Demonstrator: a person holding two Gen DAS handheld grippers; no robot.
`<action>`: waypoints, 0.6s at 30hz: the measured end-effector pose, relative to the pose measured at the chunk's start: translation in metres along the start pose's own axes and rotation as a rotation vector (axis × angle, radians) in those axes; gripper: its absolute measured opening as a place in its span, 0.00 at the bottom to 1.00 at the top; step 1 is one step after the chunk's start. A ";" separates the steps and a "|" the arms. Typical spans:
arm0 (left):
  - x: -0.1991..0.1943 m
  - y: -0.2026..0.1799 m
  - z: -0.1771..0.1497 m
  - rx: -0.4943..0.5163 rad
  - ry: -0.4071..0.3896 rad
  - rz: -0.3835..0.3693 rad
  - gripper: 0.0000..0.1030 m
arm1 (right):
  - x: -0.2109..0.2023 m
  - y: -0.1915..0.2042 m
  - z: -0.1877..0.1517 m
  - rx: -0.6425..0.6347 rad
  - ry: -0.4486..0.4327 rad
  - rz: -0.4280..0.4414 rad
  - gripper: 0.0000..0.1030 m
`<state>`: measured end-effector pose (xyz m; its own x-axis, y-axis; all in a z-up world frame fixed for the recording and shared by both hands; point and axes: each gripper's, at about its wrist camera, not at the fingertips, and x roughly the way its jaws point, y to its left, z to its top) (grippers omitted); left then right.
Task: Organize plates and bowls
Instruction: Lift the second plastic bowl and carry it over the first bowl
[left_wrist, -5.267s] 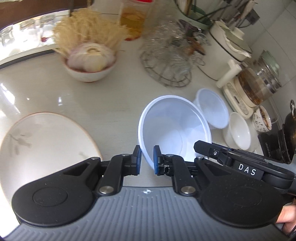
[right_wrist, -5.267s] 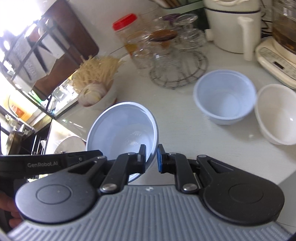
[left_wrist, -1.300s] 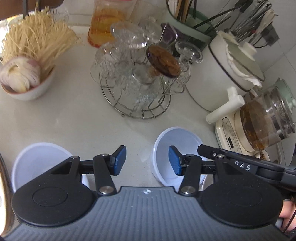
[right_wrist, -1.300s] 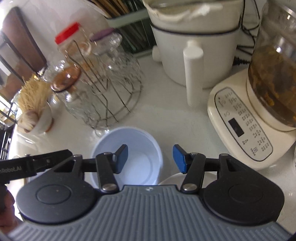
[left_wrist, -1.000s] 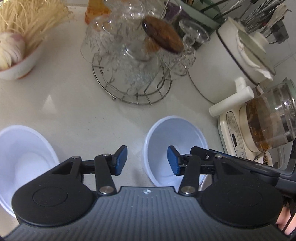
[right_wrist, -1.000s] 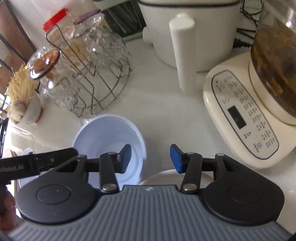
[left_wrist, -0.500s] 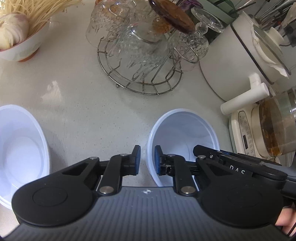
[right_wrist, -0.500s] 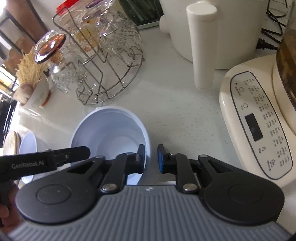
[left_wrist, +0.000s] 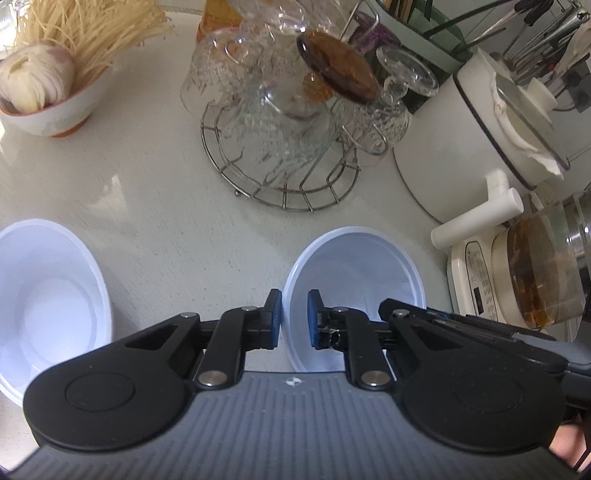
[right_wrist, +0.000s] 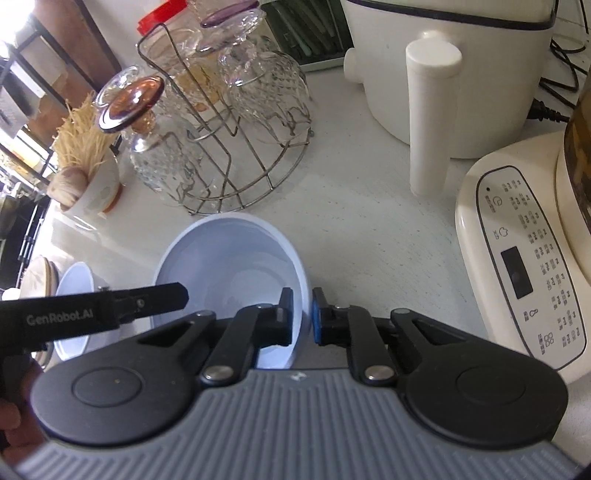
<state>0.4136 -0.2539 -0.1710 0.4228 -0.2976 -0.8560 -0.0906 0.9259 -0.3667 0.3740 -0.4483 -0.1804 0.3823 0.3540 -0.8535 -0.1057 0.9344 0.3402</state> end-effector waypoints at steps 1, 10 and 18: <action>-0.002 0.000 0.001 0.000 -0.002 -0.003 0.17 | -0.002 0.000 0.001 0.006 0.001 0.003 0.10; -0.027 0.001 0.008 0.008 -0.011 -0.024 0.17 | -0.019 0.009 0.002 0.022 -0.005 0.011 0.10; -0.052 0.004 0.013 0.028 -0.027 -0.038 0.18 | -0.034 0.025 0.004 0.040 -0.023 0.012 0.10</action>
<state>0.4029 -0.2315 -0.1232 0.4496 -0.3267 -0.8313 -0.0491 0.9203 -0.3882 0.3617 -0.4374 -0.1410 0.4025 0.3639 -0.8400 -0.0740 0.9275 0.3663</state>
